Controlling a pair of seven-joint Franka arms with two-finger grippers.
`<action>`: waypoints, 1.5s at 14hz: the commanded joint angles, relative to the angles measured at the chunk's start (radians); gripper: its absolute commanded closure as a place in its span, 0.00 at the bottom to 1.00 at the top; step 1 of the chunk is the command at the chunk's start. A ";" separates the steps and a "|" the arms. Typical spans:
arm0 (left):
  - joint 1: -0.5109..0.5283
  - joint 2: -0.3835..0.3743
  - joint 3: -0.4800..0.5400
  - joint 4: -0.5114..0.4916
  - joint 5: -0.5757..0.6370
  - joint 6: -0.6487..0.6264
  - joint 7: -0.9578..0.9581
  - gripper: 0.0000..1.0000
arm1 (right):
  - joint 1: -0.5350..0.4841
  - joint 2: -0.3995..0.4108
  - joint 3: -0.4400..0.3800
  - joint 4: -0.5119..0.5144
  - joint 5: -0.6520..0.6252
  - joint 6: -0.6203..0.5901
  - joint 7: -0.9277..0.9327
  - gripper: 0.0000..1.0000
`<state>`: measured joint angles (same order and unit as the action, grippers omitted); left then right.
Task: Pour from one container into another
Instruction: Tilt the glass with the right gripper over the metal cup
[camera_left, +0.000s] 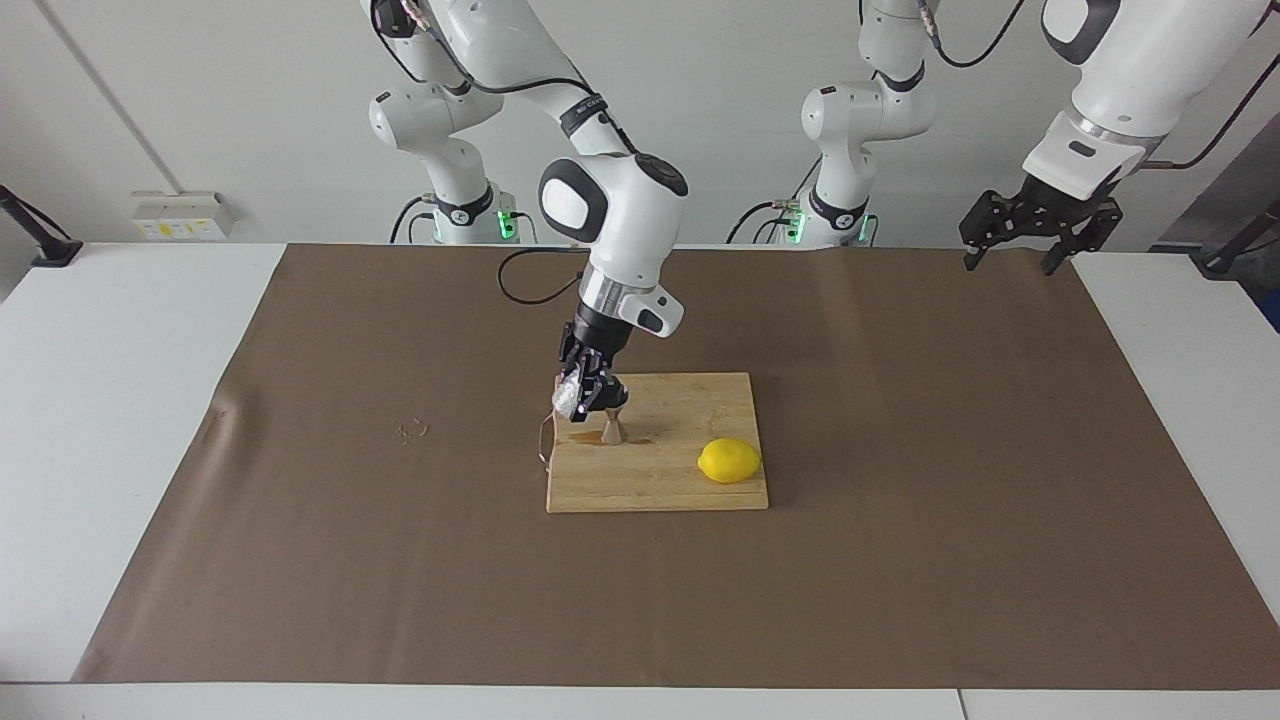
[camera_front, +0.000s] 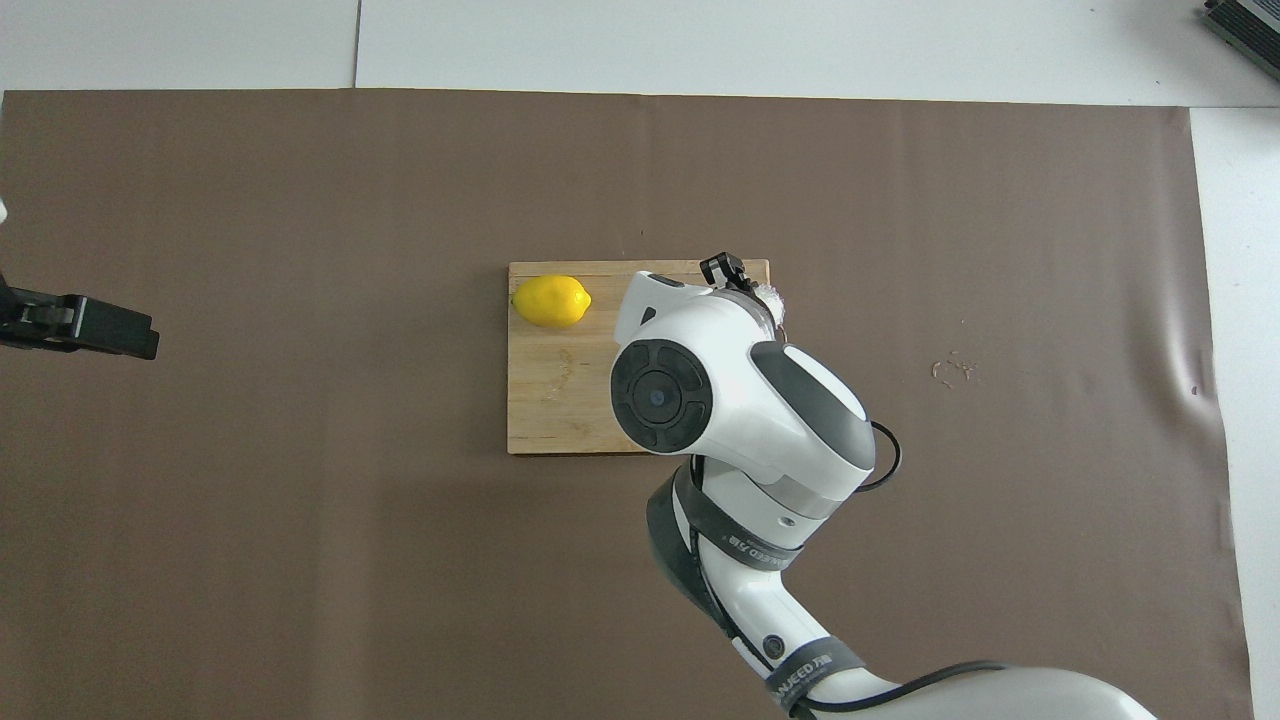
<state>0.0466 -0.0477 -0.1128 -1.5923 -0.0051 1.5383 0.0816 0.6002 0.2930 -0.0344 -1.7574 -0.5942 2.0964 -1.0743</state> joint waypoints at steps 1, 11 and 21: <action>0.016 -0.024 -0.013 -0.021 0.013 -0.006 0.004 0.00 | -0.002 -0.029 0.014 -0.013 -0.053 -0.027 0.007 0.58; 0.016 -0.024 -0.013 -0.021 0.013 -0.006 0.004 0.00 | 0.000 -0.028 0.030 0.030 -0.085 -0.061 0.011 0.58; 0.016 -0.024 -0.013 -0.021 0.013 -0.006 0.004 0.00 | -0.003 -0.029 0.034 0.029 -0.097 -0.056 0.011 0.55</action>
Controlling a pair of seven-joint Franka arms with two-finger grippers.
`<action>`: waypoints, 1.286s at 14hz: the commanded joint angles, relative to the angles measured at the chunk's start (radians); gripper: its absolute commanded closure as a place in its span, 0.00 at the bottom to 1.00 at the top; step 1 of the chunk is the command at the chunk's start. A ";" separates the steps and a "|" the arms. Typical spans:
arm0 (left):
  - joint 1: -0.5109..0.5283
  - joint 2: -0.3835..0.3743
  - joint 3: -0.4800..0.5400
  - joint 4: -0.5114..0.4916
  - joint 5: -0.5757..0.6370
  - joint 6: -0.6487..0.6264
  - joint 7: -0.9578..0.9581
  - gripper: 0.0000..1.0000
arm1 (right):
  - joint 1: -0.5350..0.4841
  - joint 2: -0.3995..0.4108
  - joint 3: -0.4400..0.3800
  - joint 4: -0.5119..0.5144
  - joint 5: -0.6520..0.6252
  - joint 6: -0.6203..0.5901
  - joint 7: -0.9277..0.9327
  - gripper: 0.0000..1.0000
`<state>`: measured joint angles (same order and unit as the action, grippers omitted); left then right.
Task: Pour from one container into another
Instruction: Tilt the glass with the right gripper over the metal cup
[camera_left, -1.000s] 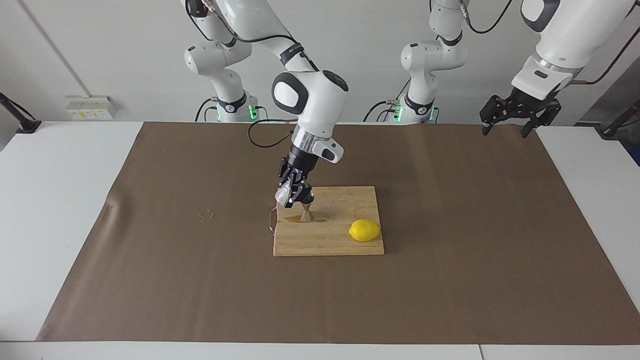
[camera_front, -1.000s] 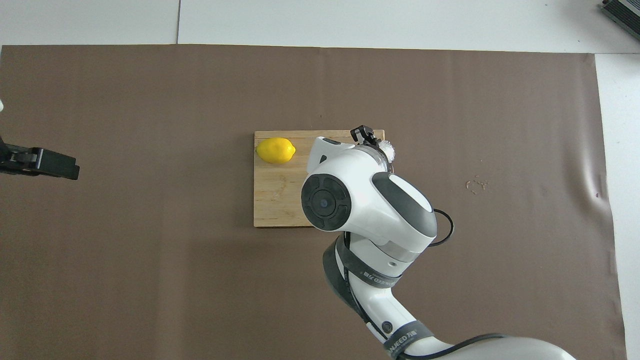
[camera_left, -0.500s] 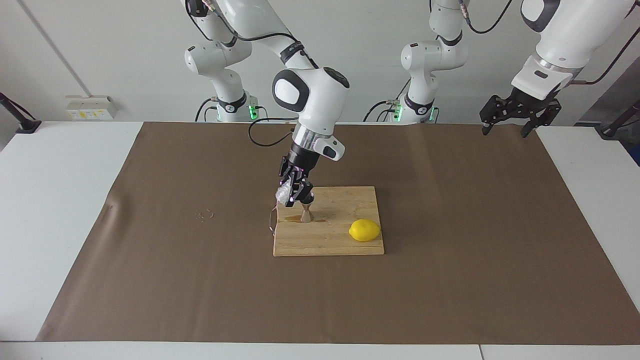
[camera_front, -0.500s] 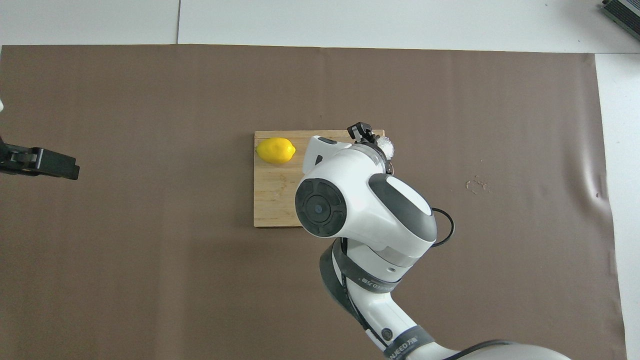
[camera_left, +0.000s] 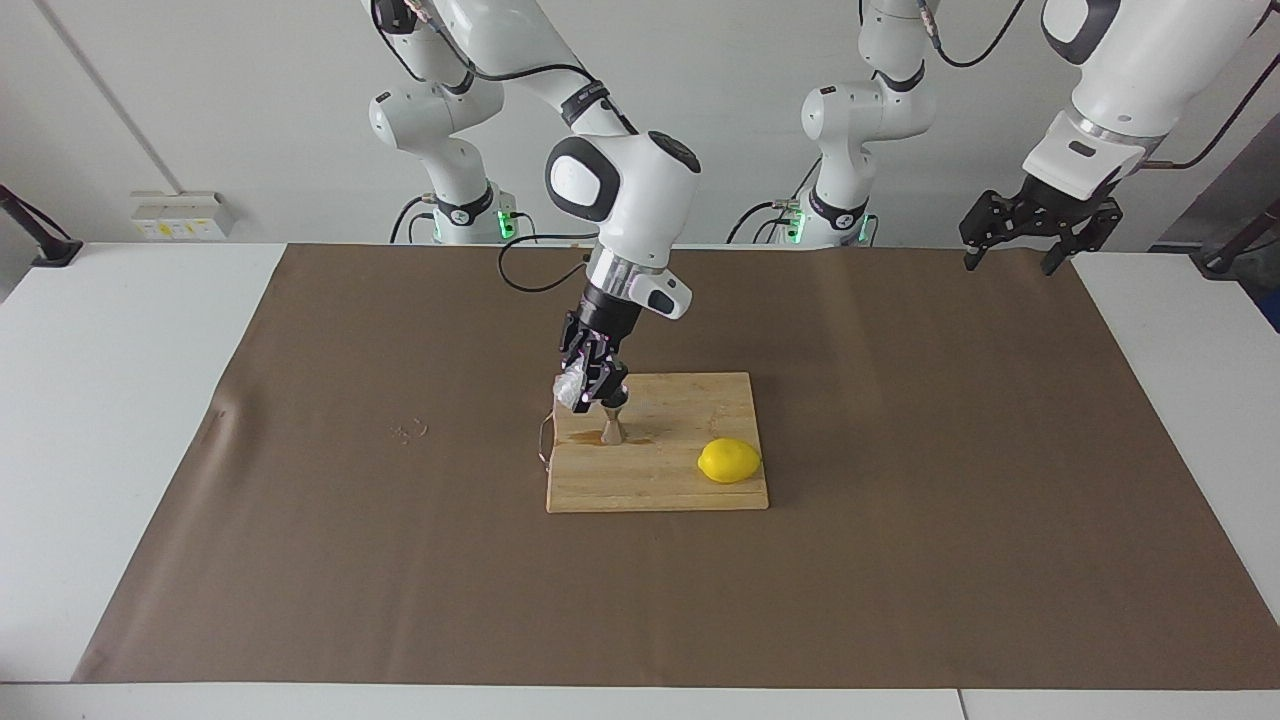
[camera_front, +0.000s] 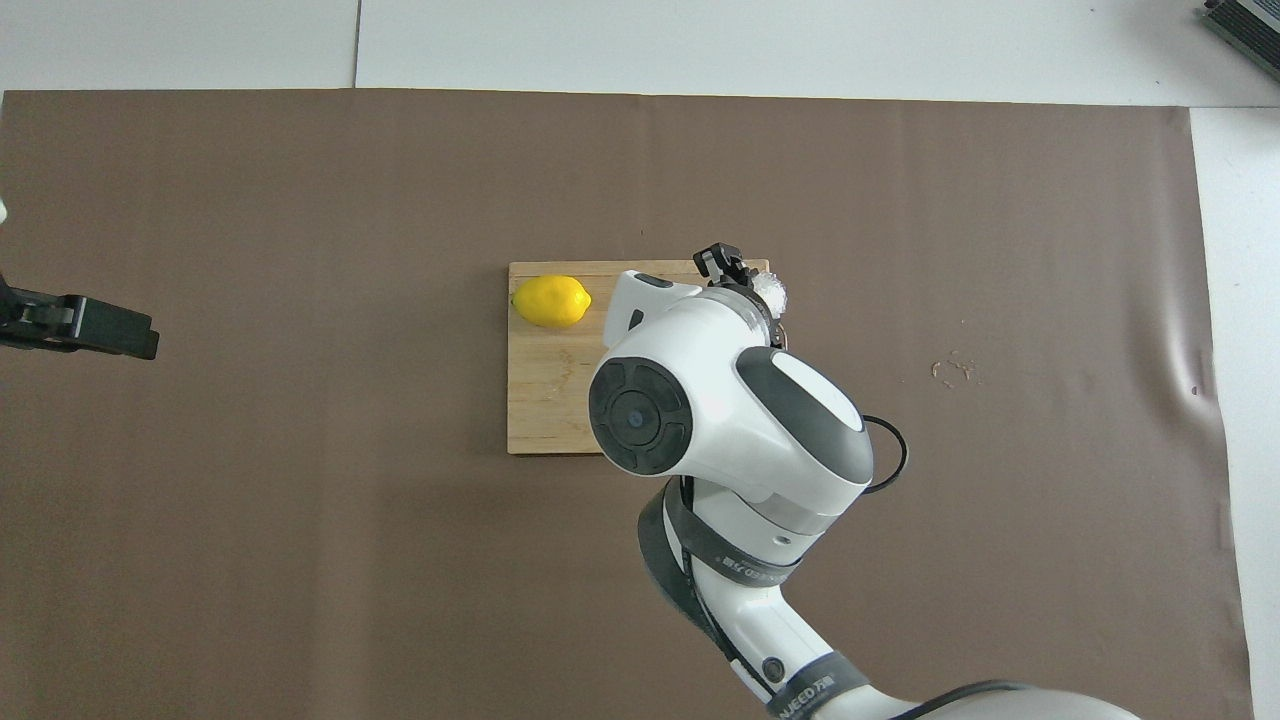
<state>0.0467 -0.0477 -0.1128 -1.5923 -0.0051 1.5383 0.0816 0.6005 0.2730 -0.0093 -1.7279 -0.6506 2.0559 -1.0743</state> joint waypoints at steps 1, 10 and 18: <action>0.016 -0.024 -0.013 -0.021 0.013 -0.006 0.003 0.00 | -0.004 -0.011 0.009 -0.001 -0.047 -0.016 0.010 0.55; 0.016 -0.024 -0.013 -0.021 0.013 -0.004 0.004 0.00 | -0.002 -0.014 0.009 -0.001 -0.050 -0.017 0.011 0.55; 0.016 -0.024 -0.013 -0.021 0.013 -0.006 0.004 0.00 | -0.004 -0.012 0.026 -0.001 -0.030 -0.022 0.071 0.55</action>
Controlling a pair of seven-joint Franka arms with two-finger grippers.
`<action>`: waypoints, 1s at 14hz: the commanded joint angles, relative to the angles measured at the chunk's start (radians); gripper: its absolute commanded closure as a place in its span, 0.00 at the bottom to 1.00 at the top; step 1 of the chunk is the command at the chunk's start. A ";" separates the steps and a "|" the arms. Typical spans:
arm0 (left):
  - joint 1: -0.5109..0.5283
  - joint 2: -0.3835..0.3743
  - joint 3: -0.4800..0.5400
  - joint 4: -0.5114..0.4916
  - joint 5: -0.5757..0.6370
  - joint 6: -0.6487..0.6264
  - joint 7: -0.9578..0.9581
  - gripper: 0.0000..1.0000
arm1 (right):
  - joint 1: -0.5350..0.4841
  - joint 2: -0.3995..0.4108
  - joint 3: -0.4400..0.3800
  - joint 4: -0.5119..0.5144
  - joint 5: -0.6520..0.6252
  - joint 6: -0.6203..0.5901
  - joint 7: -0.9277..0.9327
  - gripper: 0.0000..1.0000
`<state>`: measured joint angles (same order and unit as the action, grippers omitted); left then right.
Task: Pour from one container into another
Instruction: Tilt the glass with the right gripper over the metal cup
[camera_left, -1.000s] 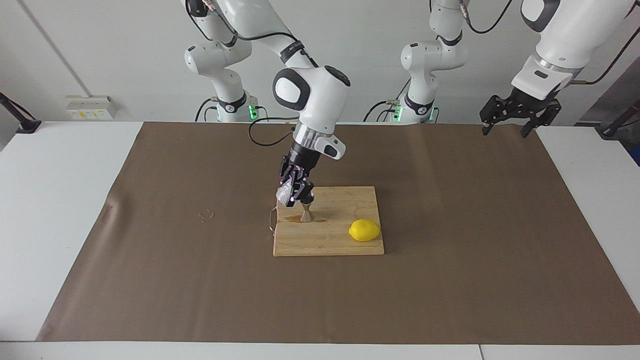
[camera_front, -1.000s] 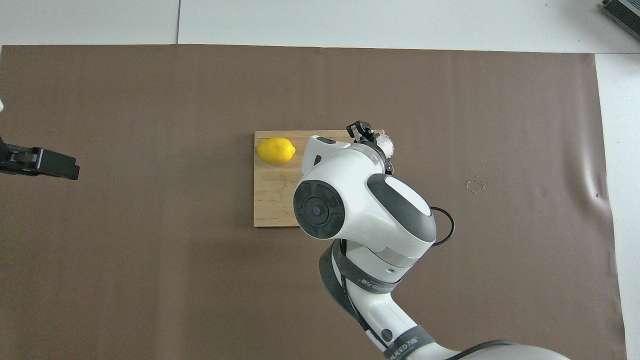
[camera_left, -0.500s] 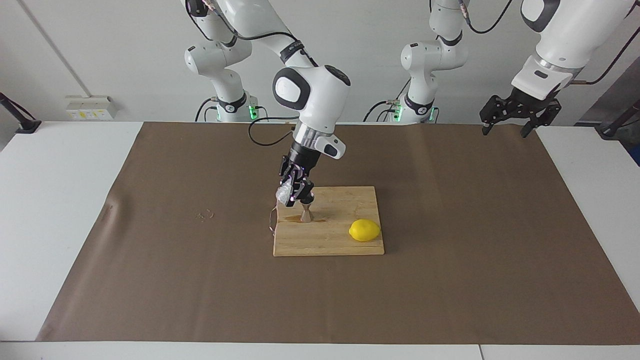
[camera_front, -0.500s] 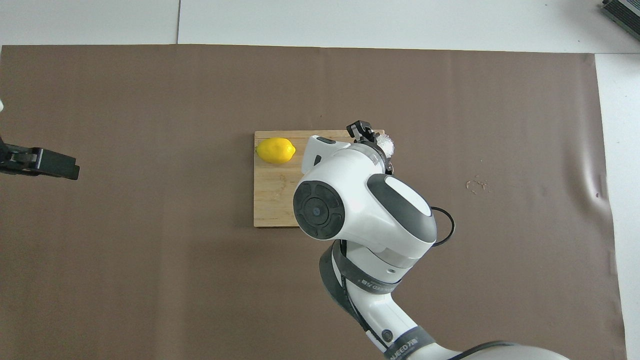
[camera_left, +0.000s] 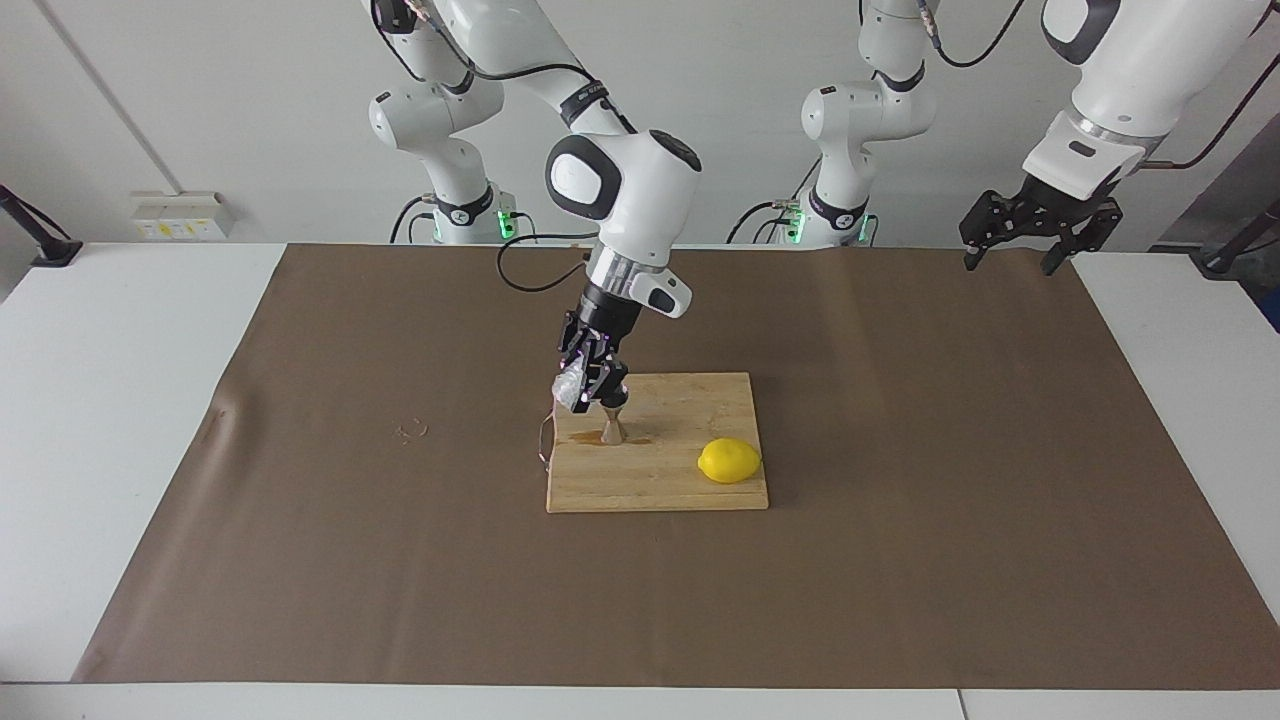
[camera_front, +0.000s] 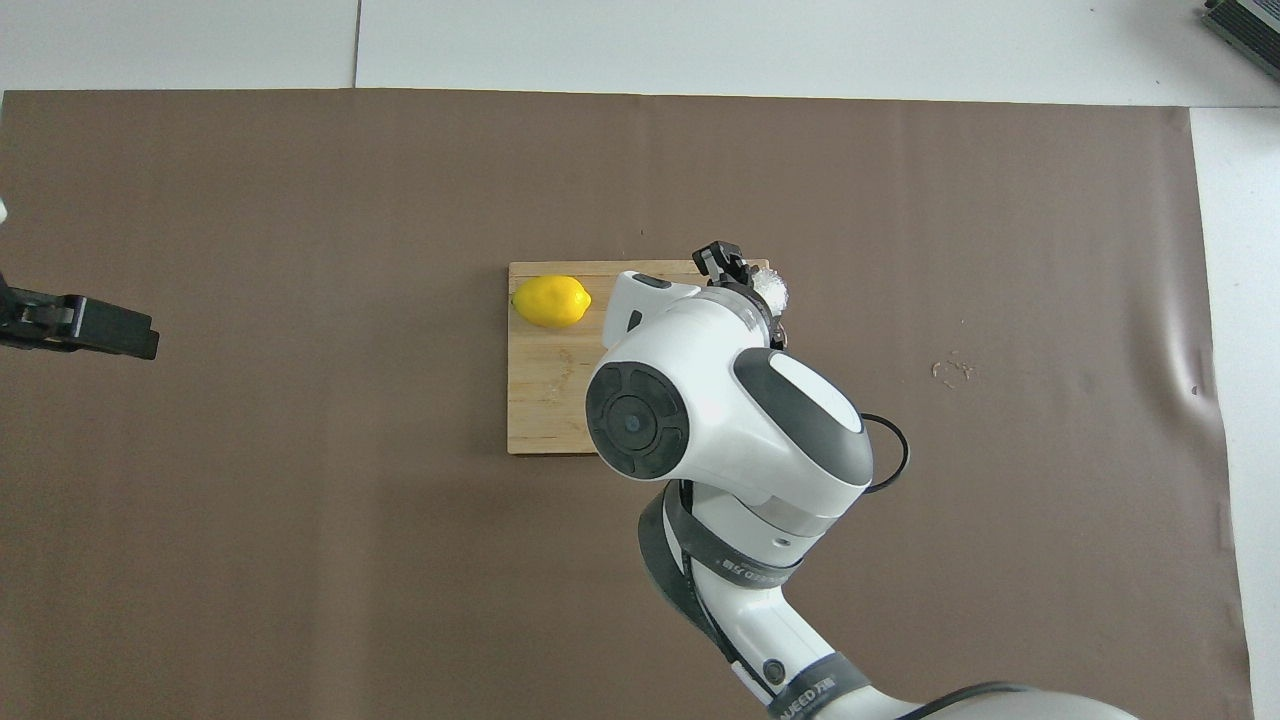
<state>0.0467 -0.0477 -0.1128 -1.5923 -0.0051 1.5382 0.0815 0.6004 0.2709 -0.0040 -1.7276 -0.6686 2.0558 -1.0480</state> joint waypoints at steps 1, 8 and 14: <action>0.016 -0.024 -0.013 -0.021 0.013 -0.004 0.004 0.00 | -0.005 -0.010 0.022 -0.001 0.001 -0.022 0.048 0.55; 0.016 -0.024 -0.013 -0.021 0.013 -0.004 0.004 0.00 | -0.047 -0.006 0.022 0.002 0.135 0.027 0.048 0.55; 0.016 -0.024 -0.013 -0.021 0.013 -0.006 0.004 0.00 | -0.097 -0.005 0.022 -0.001 0.248 0.038 0.023 0.55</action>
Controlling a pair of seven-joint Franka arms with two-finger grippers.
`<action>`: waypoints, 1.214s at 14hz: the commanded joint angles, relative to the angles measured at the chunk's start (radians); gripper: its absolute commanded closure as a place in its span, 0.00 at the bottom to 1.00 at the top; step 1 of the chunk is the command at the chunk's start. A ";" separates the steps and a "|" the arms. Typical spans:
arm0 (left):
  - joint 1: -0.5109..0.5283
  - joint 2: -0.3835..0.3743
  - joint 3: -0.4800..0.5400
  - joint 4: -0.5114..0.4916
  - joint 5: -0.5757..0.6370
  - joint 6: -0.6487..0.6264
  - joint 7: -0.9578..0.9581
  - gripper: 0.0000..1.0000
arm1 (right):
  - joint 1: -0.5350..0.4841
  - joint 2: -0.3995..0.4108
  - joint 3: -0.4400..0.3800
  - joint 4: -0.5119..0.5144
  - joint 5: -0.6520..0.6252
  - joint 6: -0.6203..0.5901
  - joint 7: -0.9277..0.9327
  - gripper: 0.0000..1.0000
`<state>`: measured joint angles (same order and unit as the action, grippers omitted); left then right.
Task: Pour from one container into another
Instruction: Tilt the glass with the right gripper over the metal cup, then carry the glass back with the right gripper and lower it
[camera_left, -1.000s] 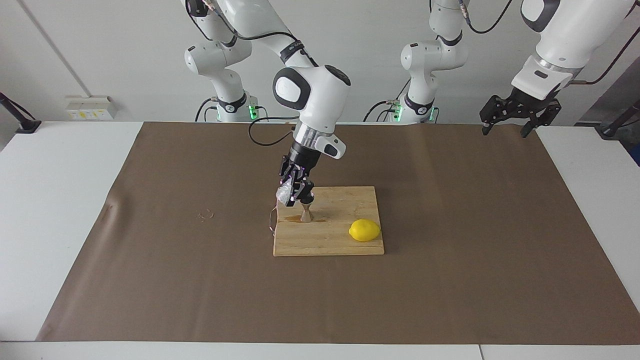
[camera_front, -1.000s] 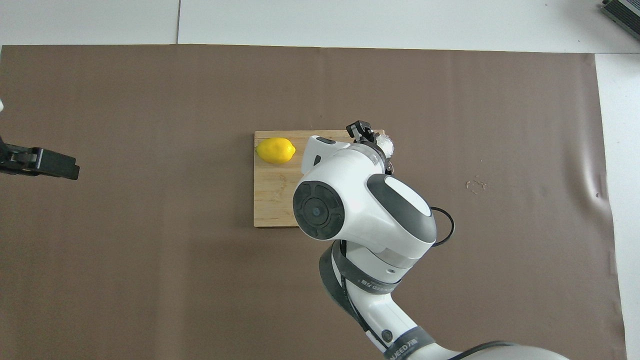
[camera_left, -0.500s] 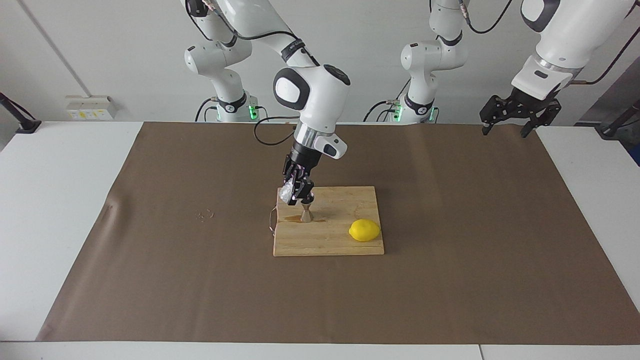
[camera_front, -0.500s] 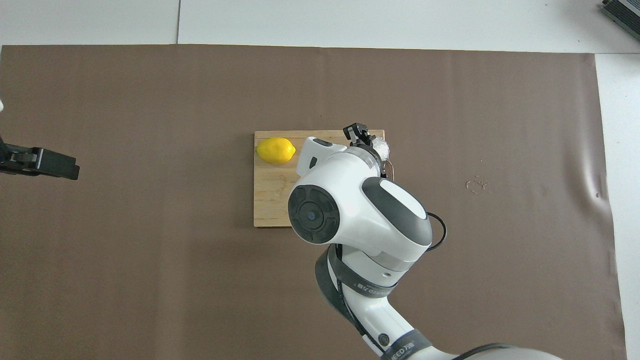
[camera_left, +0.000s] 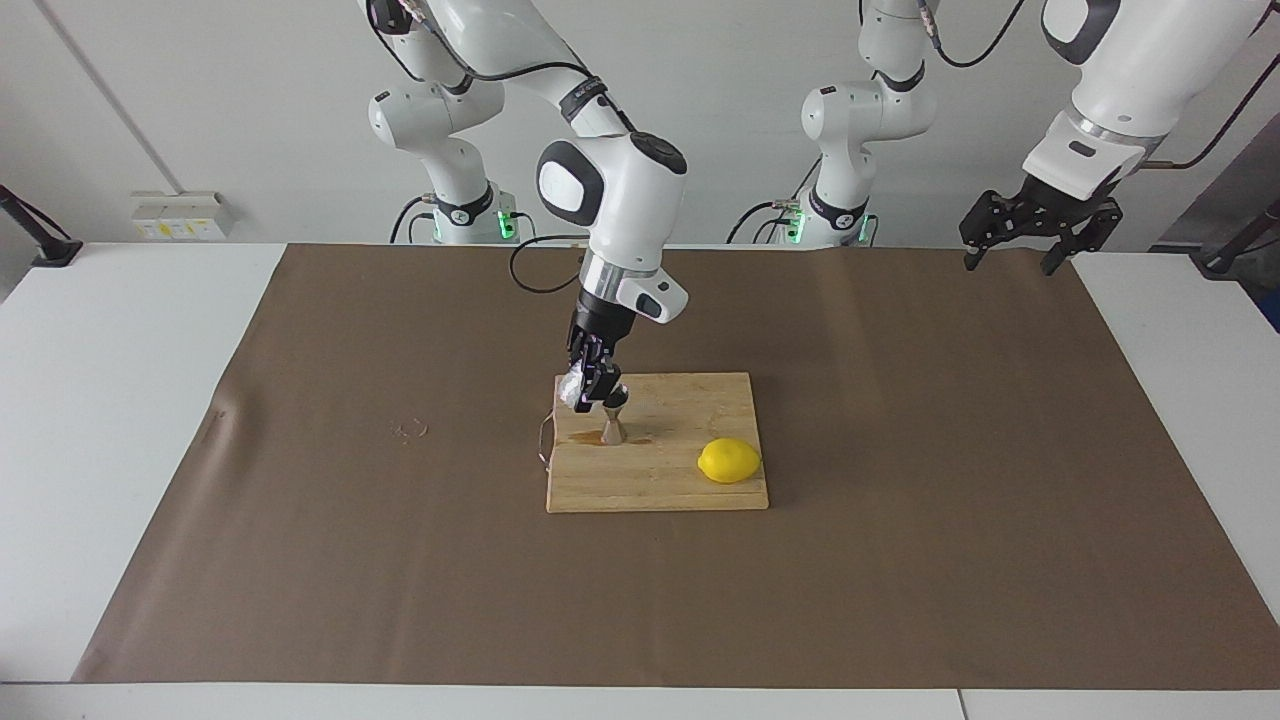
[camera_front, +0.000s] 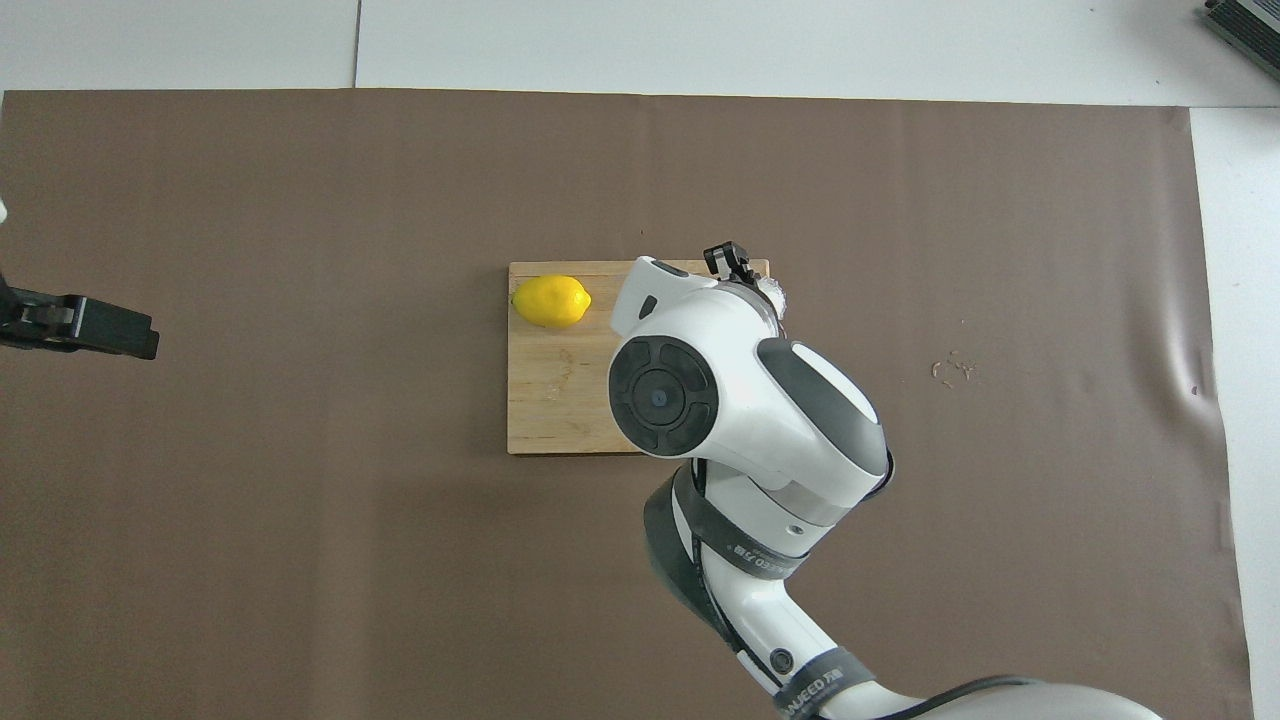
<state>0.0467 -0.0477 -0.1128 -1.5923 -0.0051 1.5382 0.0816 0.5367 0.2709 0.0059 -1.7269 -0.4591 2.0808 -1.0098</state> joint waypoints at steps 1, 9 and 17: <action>0.016 -0.024 -0.013 -0.021 0.013 -0.006 0.004 0.00 | -0.043 -0.007 0.012 -0.003 0.063 0.013 -0.024 0.55; 0.016 -0.024 -0.013 -0.021 0.013 -0.006 0.004 0.00 | -0.170 -0.009 0.012 -0.020 0.322 0.013 -0.199 0.55; 0.016 -0.024 -0.013 -0.021 0.013 -0.006 0.004 0.00 | -0.400 -0.045 0.012 -0.218 0.648 0.143 -0.507 0.55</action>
<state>0.0468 -0.0477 -0.1128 -1.5923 -0.0051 1.5382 0.0815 0.1916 0.2713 0.0028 -1.8423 0.1206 2.1580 -1.4300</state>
